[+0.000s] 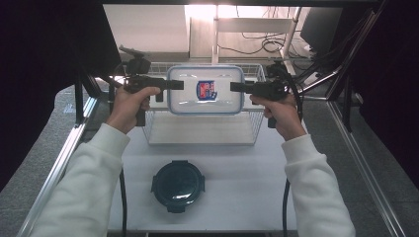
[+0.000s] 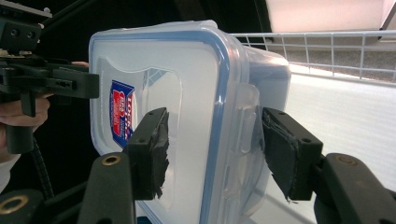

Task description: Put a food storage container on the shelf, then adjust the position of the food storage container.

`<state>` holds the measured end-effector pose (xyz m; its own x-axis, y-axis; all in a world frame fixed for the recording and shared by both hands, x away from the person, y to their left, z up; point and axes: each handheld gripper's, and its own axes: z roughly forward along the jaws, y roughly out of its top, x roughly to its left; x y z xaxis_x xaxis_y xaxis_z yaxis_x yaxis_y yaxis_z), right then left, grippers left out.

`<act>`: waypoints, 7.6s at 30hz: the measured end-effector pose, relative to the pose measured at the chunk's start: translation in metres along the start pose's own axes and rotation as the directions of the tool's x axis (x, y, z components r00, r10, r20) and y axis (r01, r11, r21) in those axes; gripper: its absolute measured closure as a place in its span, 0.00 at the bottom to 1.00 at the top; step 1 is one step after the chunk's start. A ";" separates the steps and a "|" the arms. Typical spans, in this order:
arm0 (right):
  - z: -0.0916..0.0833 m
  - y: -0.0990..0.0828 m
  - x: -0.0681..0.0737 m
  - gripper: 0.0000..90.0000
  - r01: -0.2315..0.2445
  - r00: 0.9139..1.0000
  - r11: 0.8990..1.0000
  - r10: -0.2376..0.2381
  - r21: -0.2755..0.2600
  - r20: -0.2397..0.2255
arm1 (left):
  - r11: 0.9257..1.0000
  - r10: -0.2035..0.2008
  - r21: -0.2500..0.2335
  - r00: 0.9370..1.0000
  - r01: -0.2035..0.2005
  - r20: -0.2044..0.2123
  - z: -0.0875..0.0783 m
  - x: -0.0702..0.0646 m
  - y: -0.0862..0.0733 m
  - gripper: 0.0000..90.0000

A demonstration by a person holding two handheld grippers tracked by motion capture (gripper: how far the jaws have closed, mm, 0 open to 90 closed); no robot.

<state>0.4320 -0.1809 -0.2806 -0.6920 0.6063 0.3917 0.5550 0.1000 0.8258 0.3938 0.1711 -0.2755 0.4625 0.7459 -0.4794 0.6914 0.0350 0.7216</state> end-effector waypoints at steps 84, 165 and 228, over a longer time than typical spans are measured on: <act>-0.021 -0.044 -0.007 0.24 0.062 0.991 0.997 -0.055 -0.053 0.120 | 0.976 0.198 -0.072 0.973 -0.207 -0.122 -0.007 0.010 -0.071 0.36; -0.036 -0.203 -0.005 0.39 0.131 0.980 0.977 -0.154 0.170 0.130 | 0.983 0.124 0.167 0.949 -0.078 -0.291 -0.026 0.079 -0.259 0.79; -0.035 -0.203 -0.012 0.37 0.075 0.982 0.981 -0.104 0.179 0.159 | 0.960 0.144 0.257 0.985 -0.115 -0.098 0.045 0.019 -0.261 1.00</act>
<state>0.3112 -0.2360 -0.4384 -0.6637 0.7105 0.2338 0.5753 0.2851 0.7667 0.2467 0.1468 -0.4958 0.5011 0.8044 -0.3192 0.7528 -0.2232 0.6192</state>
